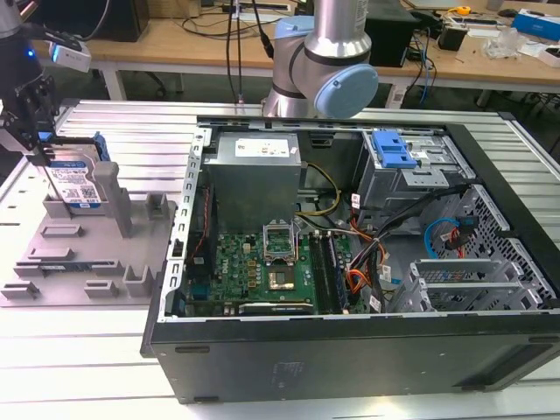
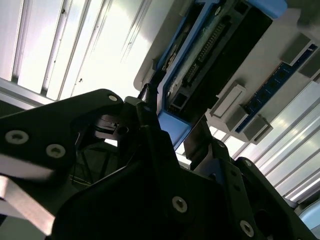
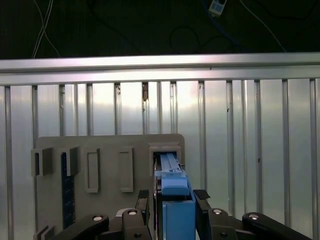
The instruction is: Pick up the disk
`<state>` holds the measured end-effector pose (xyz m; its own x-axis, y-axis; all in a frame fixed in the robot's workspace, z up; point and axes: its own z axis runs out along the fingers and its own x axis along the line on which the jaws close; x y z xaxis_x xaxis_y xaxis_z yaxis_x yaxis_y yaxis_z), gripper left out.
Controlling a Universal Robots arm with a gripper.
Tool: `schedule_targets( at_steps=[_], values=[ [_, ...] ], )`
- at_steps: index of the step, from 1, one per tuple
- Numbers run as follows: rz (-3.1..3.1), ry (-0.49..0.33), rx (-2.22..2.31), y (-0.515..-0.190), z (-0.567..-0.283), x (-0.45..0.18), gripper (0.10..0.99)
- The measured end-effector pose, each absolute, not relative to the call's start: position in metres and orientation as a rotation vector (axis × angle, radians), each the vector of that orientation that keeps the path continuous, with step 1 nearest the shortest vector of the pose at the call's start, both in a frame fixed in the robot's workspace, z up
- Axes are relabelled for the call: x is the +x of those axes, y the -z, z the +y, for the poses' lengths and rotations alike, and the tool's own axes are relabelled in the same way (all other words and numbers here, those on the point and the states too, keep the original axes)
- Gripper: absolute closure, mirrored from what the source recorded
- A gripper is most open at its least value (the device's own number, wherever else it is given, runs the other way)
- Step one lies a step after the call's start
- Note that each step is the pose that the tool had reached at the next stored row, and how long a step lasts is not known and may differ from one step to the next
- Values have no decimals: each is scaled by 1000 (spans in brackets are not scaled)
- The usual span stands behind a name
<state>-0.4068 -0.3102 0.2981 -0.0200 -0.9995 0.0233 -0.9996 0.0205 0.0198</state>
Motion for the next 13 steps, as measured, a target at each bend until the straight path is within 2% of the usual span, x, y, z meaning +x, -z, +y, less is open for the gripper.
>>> schedule_targets(
  at_steps=[3,4,6,13],
  values=[
    [-2222,-3,2177,-298,-310,-407,631],
    [-2222,-3,2178,-298,-310,-407,698],
    [-2222,-3,2178,-298,-310,-407,722],
    [-2222,-3,2178,-298,-310,-407,722]
  ],
)
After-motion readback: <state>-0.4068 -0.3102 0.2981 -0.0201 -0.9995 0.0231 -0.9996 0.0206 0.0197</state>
